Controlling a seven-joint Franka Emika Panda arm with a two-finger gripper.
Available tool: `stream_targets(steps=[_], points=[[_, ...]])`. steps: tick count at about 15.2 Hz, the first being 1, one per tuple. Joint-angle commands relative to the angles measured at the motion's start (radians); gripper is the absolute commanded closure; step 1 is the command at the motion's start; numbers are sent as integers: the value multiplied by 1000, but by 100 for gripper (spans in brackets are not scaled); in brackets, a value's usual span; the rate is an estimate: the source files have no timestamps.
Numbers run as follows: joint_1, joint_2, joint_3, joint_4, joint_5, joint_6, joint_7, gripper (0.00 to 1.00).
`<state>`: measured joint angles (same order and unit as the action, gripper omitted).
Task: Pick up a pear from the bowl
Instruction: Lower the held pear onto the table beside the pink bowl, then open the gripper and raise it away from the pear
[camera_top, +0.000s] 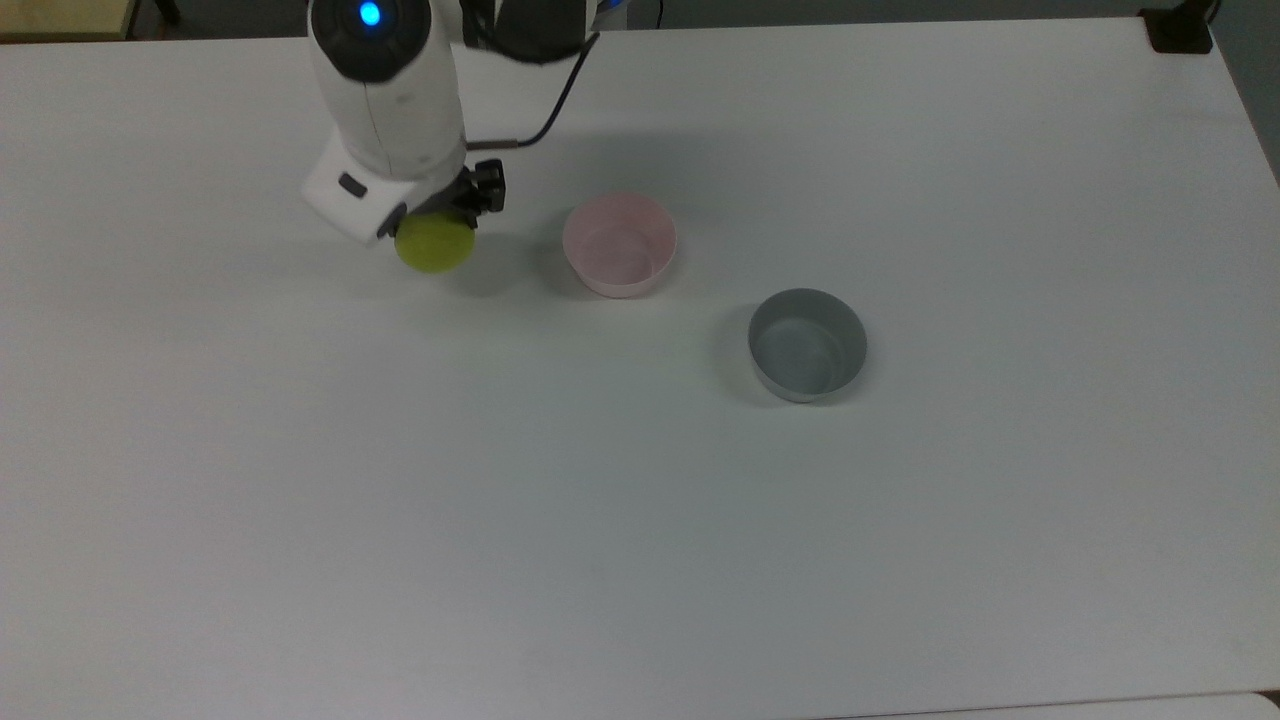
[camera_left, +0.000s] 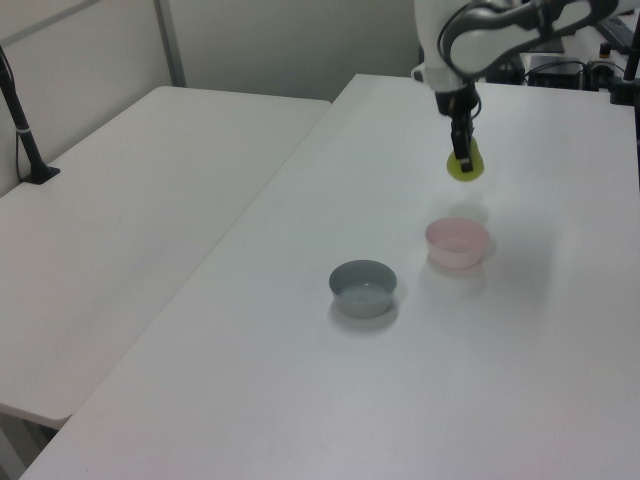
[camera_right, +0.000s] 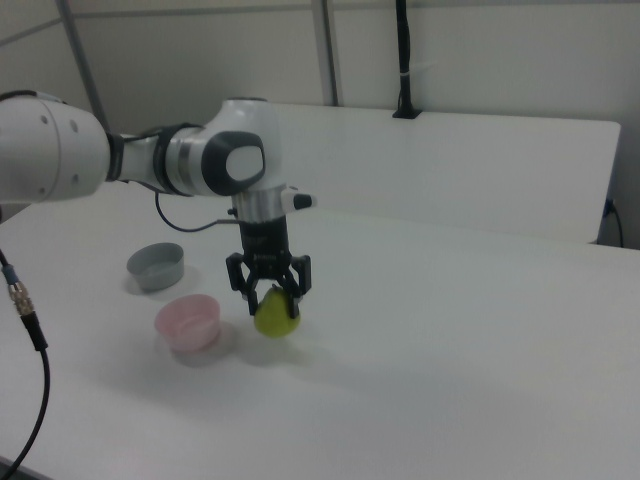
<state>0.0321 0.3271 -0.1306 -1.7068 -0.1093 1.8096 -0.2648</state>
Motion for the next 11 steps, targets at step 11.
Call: stream_targets(steps=[11], points=[[32,-149,-12,15,-17,-16,93,0]])
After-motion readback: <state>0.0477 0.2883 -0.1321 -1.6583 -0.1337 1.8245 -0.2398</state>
